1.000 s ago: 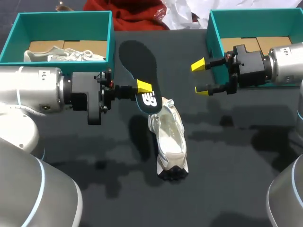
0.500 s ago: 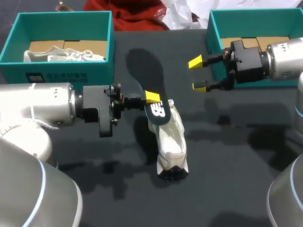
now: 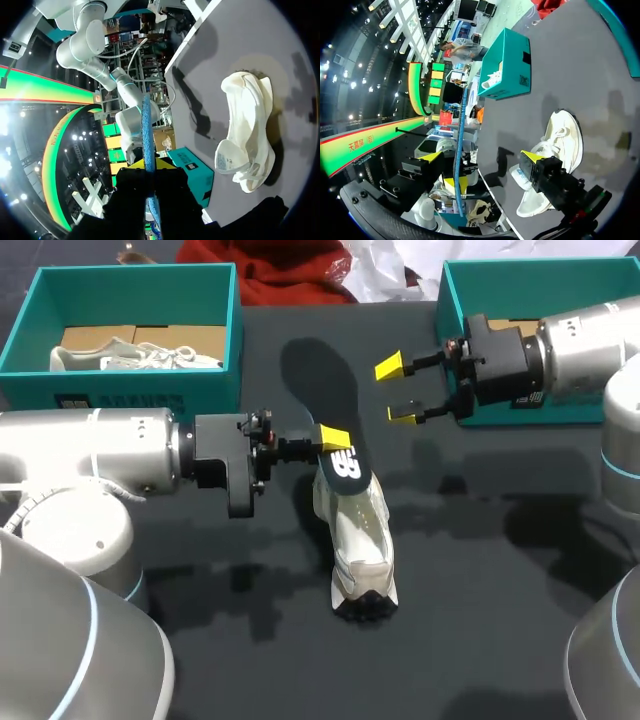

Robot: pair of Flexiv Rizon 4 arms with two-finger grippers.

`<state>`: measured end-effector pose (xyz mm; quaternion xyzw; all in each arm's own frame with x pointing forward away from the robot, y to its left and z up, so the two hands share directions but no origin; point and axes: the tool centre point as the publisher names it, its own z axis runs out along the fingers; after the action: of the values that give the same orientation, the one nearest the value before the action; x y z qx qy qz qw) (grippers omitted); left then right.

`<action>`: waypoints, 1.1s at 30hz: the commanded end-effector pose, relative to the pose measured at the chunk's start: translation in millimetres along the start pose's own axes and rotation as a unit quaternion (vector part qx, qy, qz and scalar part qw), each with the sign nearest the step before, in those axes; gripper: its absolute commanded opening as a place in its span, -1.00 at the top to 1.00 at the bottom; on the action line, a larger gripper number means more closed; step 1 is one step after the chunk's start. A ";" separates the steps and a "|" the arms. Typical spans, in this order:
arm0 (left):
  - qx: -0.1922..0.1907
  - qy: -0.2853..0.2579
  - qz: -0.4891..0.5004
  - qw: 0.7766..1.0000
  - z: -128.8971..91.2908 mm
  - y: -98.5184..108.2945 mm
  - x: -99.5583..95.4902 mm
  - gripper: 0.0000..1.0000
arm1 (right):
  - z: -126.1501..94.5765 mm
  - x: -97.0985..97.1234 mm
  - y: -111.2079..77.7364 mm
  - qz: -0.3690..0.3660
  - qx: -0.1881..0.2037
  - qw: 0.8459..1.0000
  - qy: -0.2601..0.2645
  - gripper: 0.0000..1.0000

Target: Take the shoe out of the shoebox, open the shoe tongue, remove and reinsert the insole, then place the shoe into the shoebox

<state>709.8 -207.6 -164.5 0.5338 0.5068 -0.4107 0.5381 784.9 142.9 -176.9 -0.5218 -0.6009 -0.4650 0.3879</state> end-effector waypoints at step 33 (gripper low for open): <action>0.010 0.004 0.032 0.999 36.6 22.7 20.3 1.00 | 42.1 20.9 -16.7 -0.023 0.036 0.998 0.044 0.22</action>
<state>736.6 -233.9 -182.1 0.5569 0.4885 -0.3967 0.5420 766.5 186.4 -169.9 -0.4714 -0.6121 -0.4742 0.4223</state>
